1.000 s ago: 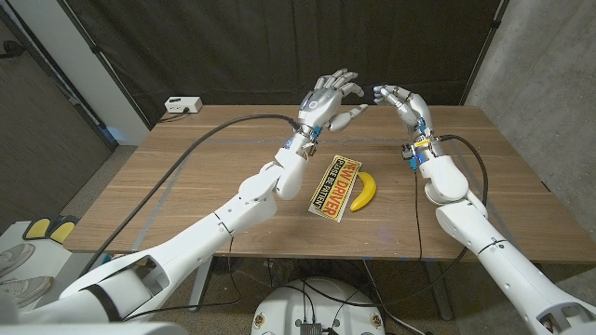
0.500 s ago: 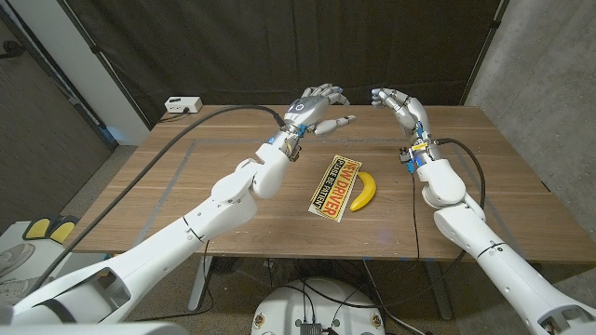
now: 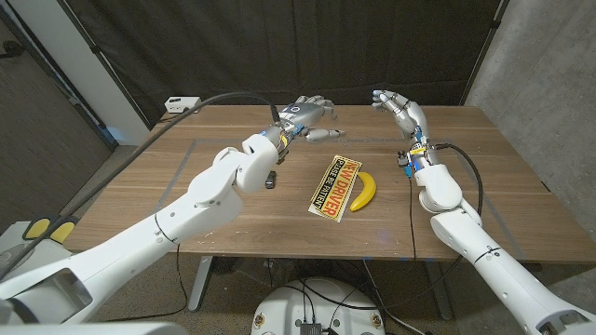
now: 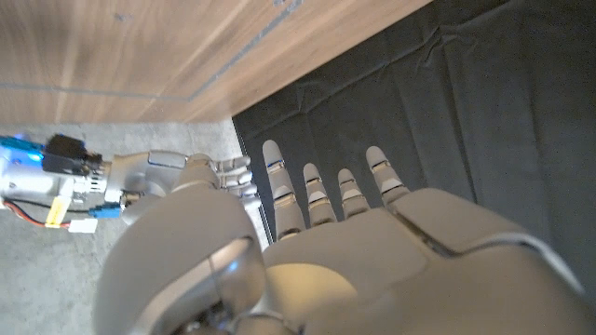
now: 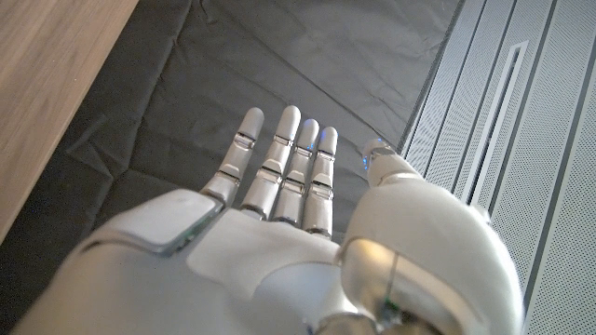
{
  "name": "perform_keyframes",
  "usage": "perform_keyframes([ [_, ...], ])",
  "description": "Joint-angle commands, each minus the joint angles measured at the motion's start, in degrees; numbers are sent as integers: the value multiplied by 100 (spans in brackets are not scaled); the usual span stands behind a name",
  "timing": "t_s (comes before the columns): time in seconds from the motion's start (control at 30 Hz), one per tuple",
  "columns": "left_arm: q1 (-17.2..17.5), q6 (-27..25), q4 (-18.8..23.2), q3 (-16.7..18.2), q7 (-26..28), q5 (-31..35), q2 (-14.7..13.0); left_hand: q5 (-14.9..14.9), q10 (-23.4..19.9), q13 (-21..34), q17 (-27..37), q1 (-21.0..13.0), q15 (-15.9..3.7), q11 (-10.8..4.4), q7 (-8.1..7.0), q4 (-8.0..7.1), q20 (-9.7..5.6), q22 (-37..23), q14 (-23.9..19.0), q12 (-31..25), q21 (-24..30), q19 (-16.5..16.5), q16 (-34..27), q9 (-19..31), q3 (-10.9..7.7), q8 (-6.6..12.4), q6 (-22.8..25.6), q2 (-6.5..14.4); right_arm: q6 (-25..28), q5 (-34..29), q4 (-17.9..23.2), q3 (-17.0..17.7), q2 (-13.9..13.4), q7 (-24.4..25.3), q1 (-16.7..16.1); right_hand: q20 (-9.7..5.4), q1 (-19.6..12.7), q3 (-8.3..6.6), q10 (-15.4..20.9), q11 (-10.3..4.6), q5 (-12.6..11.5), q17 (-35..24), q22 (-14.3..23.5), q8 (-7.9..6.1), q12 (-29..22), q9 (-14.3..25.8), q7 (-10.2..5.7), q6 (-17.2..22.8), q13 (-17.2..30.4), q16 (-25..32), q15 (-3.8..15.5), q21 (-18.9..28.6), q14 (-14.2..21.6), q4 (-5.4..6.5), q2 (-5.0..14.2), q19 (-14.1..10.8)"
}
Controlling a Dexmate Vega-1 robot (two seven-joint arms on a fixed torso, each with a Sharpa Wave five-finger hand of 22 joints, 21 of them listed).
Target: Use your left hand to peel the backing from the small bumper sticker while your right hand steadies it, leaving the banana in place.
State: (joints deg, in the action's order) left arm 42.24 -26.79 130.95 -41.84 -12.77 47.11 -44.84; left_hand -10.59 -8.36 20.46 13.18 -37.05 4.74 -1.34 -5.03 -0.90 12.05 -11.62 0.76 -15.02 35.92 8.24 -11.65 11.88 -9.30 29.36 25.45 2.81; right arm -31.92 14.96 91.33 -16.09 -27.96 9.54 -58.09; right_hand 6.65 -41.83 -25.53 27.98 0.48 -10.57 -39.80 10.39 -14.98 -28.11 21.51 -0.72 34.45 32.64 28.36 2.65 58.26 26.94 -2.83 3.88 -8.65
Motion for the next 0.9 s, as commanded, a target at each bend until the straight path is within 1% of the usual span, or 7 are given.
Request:
perform_keyframes([
  [0.03,-412,-475,732,-184,-2107,428,-482,-9,33,8,-8,19,25,-8,-72,87,15,-24,78,-8,-34,65,-9,-13,-20,27,129,-7,-202,22,65,-24,33,202,-145,29,54,4,18,38,-2,-8,12,9,28,-7,17,-15,-24,-6,92,-2,-30,-4,0,-4],
  [0.17,-528,-534,857,-291,-2631,653,-505,-42,89,4,-44,-112,23,-38,-361,245,14,-23,95,8,-47,42,-19,-39,-37,-114,-32,-103,-329,-16,41,-43,62,304,-153,38,109,27,26,42,2,-6,12,22,51,-28,32,-10,-54,-20,76,-3,-42,3,-21,-9],
  [0.37,-718,-580,980,-527,-3531,1181,-428,-82,191,-11,-76,-237,54,-50,-564,390,15,-16,228,50,-83,67,15,-52,-36,-117,112,-217,-451,-4,58,-88,37,390,-165,46,180,52,-6,70,5,10,11,77,103,-61,42,-84,-99,-56,48,-10,-72,5,-53,-3],
  [0.6,-774,-473,1064,-670,-4251,1835,-304,-125,274,-28,-96,-354,37,-64,-615,501,15,-7,323,87,-111,84,39,-61,-37,-149,125,-305,-599,51,6,-151,36,464,-165,45,251,77,-14,67,7,17,10,105,144,-93,25,-95,-144,-70,44,-14,-70,11,-63,-9],
  [0.67,-766,-397,1063,-692,-4416,2001,-262,-164,307,-43,-112,-460,34,-82,-719,589,13,0,345,102,-127,81,35,-68,-42,-211,56,-363,-659,82,-16,-175,36,462,-161,47,272,81,-10,69,6,16,10,109,154,-103,30,-86,-158,-72,48,-16,-69,15,-57,-7],
  [0.73,-760,-304,1045,-725,-4579,2199,-208,-209,405,-63,-129,-569,32,-65,-748,679,16,7,372,141,-144,65,31,-72,-48,-331,-114,-417,-713,73,-39,-197,40,484,-153,44,294,87,9,70,6,16,10,112,158,-111,32,-79,-171,-70,49,-16,-57,20,-54,-13],
  [0.9,-674,-84,977,-719,-4805,2495,-44,-251,577,-82,-137,-579,89,-3,-742,723,22,13,547,200,-198,120,67,-71,6,-511,-372,-518,-838,86,-109,-254,47,524,-121,37,375,110,57,86,6,14,10,105,166,-134,54,-18,-204,-69,32,-18,-35,51,-38,-21],
])
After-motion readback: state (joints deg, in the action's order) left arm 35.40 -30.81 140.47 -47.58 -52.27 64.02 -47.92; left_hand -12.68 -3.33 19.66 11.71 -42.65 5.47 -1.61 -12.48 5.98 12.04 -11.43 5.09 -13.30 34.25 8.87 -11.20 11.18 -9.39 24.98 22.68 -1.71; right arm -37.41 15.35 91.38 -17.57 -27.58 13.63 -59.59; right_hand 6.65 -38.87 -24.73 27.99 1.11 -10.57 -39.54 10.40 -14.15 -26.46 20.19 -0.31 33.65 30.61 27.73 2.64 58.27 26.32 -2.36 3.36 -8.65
